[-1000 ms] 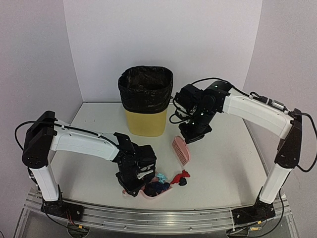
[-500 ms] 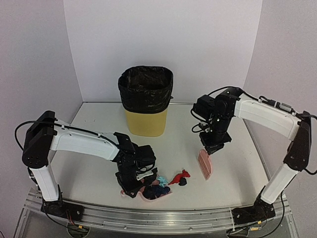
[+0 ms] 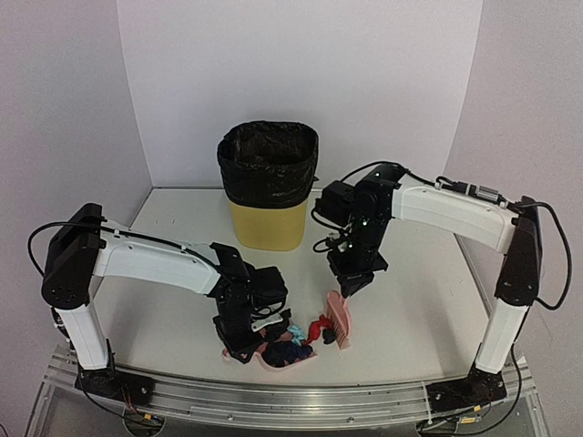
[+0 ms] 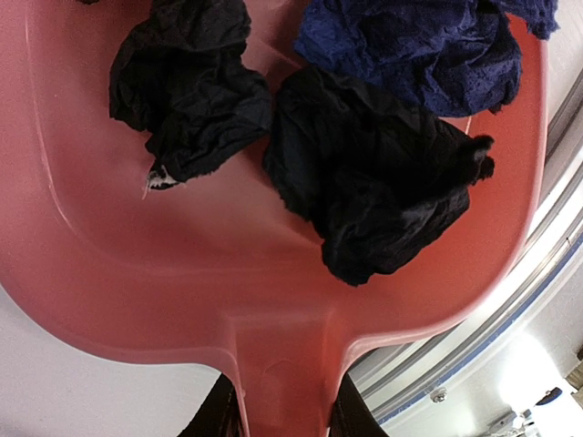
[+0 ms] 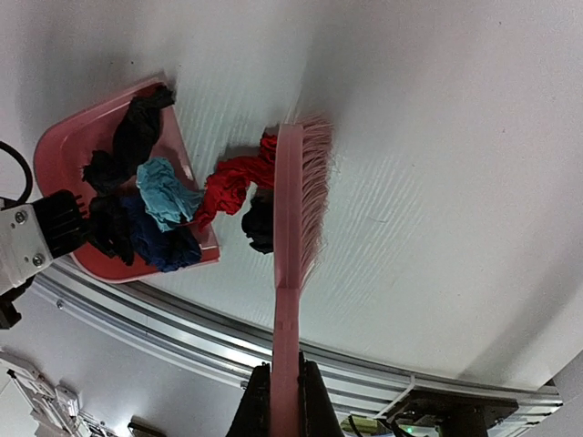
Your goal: Sweep away the paper scraps from the table
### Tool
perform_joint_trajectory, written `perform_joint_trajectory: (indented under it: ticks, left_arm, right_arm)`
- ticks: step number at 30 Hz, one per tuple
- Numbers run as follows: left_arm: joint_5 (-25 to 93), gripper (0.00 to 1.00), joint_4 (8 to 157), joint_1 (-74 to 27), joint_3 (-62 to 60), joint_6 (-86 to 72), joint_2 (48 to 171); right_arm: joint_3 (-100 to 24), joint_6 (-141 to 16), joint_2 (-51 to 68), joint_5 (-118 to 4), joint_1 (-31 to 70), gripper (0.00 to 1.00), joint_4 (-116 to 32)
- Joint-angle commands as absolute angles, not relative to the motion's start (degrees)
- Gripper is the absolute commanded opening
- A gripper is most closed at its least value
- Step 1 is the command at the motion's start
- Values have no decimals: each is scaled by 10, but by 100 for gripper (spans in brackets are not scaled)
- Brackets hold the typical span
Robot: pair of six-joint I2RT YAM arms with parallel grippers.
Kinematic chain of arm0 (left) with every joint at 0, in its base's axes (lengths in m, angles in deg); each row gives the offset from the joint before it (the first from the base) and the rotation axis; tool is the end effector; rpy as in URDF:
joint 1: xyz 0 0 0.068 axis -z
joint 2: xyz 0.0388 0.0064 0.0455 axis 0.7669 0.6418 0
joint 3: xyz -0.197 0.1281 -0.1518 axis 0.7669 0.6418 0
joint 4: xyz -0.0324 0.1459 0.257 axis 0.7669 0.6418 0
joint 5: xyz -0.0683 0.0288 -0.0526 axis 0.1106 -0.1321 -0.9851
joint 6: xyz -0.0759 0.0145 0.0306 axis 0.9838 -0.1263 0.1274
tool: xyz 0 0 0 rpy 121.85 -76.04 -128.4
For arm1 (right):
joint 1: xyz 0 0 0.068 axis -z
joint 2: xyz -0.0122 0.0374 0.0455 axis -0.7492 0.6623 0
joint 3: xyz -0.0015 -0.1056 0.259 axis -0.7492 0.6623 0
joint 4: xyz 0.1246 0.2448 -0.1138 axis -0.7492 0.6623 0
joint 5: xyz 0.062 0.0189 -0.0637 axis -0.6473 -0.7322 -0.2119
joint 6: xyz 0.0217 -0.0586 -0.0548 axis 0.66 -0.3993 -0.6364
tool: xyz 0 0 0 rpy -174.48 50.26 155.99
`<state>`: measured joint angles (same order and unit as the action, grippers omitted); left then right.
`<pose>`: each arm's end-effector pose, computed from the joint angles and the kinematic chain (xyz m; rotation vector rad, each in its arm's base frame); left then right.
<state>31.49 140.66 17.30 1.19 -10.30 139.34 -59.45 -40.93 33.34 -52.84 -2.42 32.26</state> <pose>0.1235 -0.3321 0.1157 -1.4759 -2.6132 0.2043 0.2485 0.3132 0.2432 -0.6055 3.0337 0.1772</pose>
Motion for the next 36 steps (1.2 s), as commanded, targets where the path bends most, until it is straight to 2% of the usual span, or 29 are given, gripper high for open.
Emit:
perform_joint_trajectory:
  ticks: [1, 18, 28, 36]
  left_arm:
    - [313, 0, 1415, 176, -2, -108, 1395]
    - [319, 0, 1380, 176, 1, -96, 1396]
    - [337, 0, 1326, 181, 33, -73, 1375]
    - [352, 0, 1274, 193, 54, -72, 1353]
  right_arm:
    - [-627, -376, 361, -566, -41, 0, 295]
    - [-675, -382, 383, -595, -86, 0, 255]
    - [-633, -406, 327, -498, -94, 0, 263]
    - [-646, -419, 309, -416, -94, 0, 291]
